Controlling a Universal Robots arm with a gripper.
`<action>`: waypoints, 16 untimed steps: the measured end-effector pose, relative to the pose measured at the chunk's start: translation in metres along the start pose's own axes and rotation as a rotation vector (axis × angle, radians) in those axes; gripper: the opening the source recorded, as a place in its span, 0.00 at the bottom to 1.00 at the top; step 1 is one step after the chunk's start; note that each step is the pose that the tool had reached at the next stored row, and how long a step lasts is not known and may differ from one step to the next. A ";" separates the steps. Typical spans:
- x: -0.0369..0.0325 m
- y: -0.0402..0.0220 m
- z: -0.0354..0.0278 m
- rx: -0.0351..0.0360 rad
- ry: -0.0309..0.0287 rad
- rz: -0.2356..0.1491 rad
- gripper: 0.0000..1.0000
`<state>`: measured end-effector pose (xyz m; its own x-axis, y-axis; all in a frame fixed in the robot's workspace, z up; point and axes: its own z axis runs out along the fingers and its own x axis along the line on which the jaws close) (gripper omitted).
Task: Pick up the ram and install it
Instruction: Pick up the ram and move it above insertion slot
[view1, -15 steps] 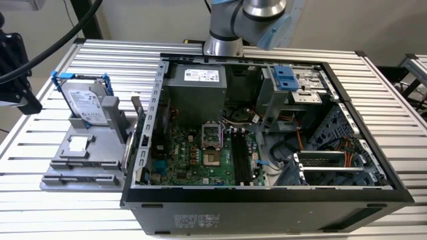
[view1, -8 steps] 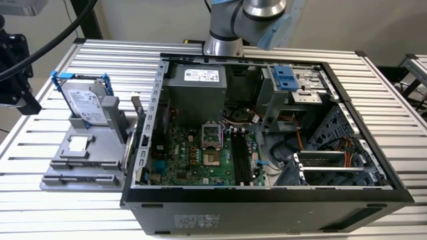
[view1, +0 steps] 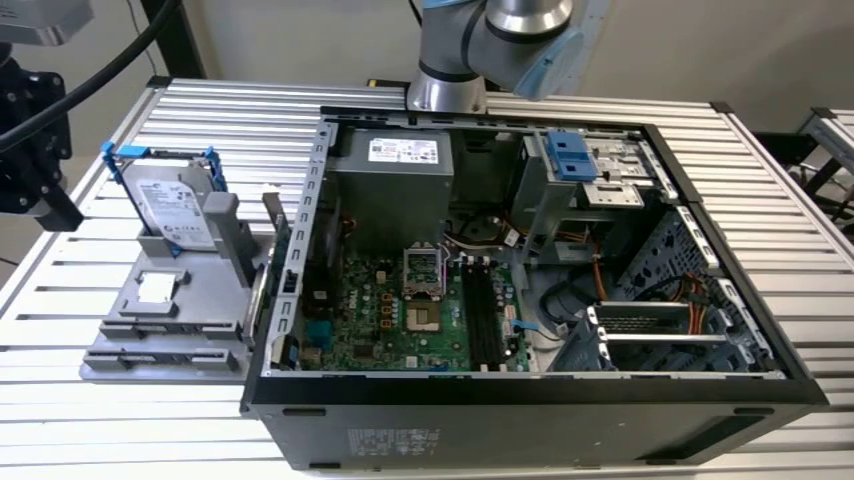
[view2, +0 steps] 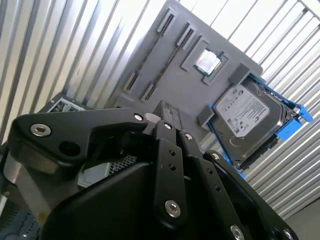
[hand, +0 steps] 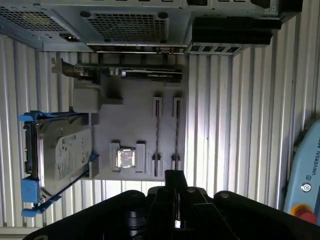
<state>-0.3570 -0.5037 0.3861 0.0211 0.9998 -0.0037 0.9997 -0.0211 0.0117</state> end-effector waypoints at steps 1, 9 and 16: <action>0.0000 0.0000 0.0002 0.0011 -0.0001 0.013 0.00; 0.0000 0.0000 0.0006 0.0078 -0.0007 0.037 0.00; 0.0000 0.0000 0.0006 0.0078 -0.0006 0.025 0.00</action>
<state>-0.3570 -0.5037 0.3855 0.0465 0.9989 -0.0042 0.9989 -0.0464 0.0040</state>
